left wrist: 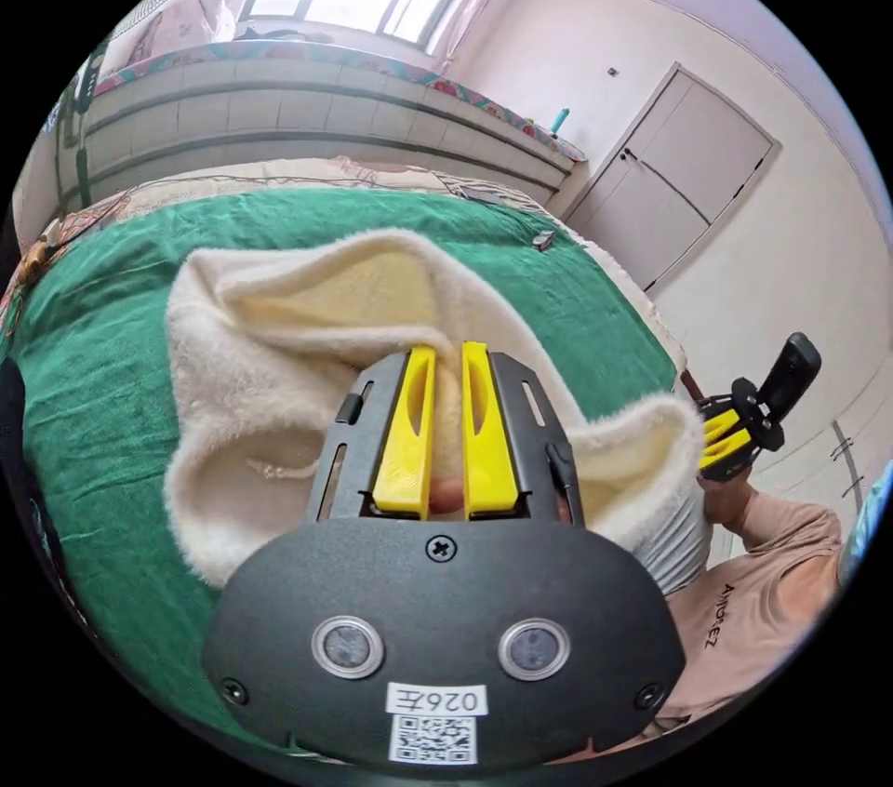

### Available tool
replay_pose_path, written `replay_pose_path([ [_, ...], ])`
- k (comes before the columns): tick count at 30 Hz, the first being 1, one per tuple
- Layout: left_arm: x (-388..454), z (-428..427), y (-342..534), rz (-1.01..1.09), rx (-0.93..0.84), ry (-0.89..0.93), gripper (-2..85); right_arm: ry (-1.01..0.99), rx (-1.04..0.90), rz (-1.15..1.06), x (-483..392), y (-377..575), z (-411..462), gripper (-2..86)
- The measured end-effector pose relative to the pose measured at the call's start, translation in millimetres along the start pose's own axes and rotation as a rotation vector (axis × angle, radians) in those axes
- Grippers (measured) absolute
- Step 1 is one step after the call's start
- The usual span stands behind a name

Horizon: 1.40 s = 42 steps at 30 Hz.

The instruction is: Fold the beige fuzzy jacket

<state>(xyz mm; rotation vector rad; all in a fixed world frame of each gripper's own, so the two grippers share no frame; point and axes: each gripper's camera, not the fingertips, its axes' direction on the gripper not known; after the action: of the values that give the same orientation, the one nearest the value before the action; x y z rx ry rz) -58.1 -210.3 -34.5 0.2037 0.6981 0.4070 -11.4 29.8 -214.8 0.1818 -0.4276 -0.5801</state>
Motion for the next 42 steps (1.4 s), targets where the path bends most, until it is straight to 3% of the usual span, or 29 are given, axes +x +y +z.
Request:
replay_pose_path([
  [4,80,59,-49,0.14,-0.026,0.085,5.0,0.063,0.017,0.115,51,35,-53,-1.1],
  [7,159,167,-77,0.291,-0.31,0.095,5.4,0.092,0.017,0.273,95,76,-86,-1.0],
  [9,208,254,-64,0.458,-0.619,-0.056,7.8,0.066,0.053,0.463,137,113,-105,-0.3],
  [12,240,292,-32,0.619,-0.661,-0.299,7.1,-0.144,0.195,0.743,188,161,-115,1.3],
  [14,247,292,-23,0.641,-0.634,-0.335,6.7,-0.284,0.311,0.843,207,184,-117,1.6],
  [16,249,279,-23,0.627,-0.579,-0.384,5.9,-0.278,0.359,0.887,216,193,-122,1.6],
  [20,277,235,-11,0.832,-0.337,-0.631,4.6,-0.055,0.417,0.807,205,172,-141,0.5],
  [23,279,186,8,0.895,-0.261,-0.546,0.3,0.062,0.433,0.66,180,139,-140,-0.5],
  [27,211,82,45,0.658,-0.173,-0.39,-0.3,0.069,0.229,0.363,139,75,-86,0.6],
  [30,145,20,81,0.448,-0.214,-0.277,3.4,0.032,0.056,0.194,107,40,-23,2.8],
  [33,107,-19,126,0.356,-0.212,-0.287,9.7,-0.025,-0.056,0.098,81,12,37,4.9],
  [38,108,-34,167,0.448,-0.198,-0.304,17.3,-0.048,-0.17,0.037,53,-28,114,9.5],
  [41,116,1,164,0.554,-0.375,-0.349,17.7,-0.003,-0.272,0.047,47,-46,158,9.7],
  [42,116,17,161,0.588,-0.46,-0.373,16.0,0.024,-0.3,0.037,45,-51,173,6.0],
])
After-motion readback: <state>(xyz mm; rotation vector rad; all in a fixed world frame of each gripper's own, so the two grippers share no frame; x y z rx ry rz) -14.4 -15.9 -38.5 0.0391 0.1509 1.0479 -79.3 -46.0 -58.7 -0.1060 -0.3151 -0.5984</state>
